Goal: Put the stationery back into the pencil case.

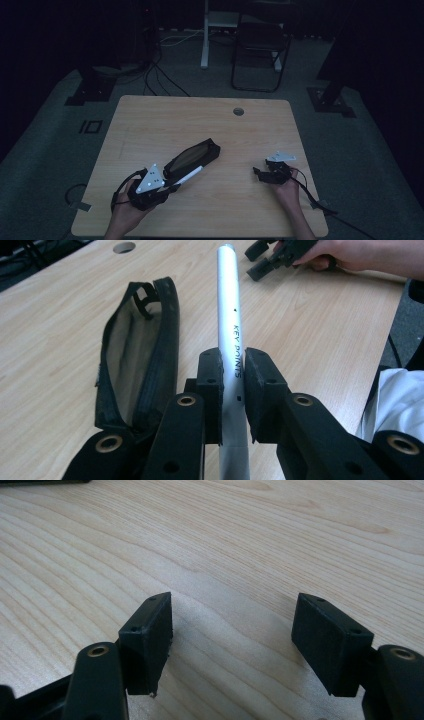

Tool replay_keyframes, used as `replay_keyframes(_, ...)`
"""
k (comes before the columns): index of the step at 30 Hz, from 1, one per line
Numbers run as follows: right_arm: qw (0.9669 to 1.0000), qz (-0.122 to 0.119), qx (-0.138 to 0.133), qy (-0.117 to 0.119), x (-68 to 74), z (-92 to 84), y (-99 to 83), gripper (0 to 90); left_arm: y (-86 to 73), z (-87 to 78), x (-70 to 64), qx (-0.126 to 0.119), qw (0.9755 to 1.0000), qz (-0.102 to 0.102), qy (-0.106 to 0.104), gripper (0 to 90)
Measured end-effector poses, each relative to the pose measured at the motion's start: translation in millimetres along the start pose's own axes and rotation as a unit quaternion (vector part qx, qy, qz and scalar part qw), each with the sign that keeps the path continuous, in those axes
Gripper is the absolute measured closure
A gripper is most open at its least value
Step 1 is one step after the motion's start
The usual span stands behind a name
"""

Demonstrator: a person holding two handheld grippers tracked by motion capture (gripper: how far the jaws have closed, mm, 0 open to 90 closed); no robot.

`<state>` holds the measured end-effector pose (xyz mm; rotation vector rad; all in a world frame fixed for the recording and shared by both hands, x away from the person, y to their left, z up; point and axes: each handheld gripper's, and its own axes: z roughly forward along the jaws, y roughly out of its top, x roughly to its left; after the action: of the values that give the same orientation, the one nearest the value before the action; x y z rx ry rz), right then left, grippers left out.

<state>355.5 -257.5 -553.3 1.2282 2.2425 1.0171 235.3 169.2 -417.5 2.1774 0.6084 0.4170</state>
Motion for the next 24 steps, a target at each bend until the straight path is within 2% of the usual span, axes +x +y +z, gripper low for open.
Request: replay_keyframes(24, 1.0, 0.0, 0.0, 0.0, 0.1, 0.0, 0.0, 32.7, 16.5, -8.5, 8.2, -0.003, 0.9999, 0.015, 0.0, 78.9)
